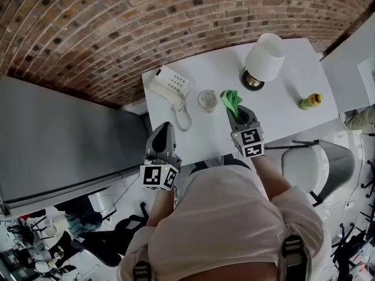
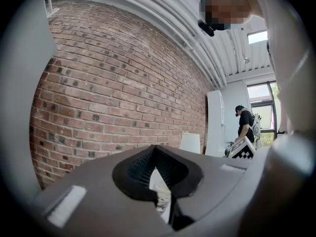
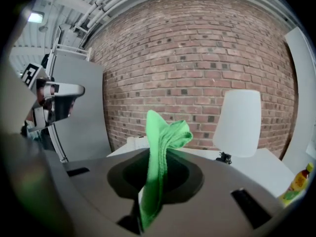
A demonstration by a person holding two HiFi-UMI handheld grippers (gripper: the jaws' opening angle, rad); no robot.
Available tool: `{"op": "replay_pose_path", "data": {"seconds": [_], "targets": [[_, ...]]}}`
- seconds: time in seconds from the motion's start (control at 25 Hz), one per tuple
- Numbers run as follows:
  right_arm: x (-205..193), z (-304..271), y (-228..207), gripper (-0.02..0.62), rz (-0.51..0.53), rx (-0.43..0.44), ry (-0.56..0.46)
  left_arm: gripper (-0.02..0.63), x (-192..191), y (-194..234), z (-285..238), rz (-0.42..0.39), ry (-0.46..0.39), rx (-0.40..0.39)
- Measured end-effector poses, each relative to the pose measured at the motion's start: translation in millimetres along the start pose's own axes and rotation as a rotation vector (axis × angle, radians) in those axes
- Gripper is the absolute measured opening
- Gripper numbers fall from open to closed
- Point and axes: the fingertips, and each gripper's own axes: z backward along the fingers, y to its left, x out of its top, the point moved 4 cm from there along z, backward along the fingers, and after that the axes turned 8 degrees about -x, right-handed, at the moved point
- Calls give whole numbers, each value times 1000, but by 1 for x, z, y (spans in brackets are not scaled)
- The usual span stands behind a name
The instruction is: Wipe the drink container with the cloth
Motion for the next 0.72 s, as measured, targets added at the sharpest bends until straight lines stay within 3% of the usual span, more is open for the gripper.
{"op": "replay_pose_path", "data": {"seconds": [0.48, 0.72], "targets": [[-52, -61, -15, 41, 0, 36, 169, 0, -21, -4, -14, 56, 61, -7], [-66, -84, -16, 41, 71, 101, 230, 0, -27, -4, -23, 61, 81, -19]]}}
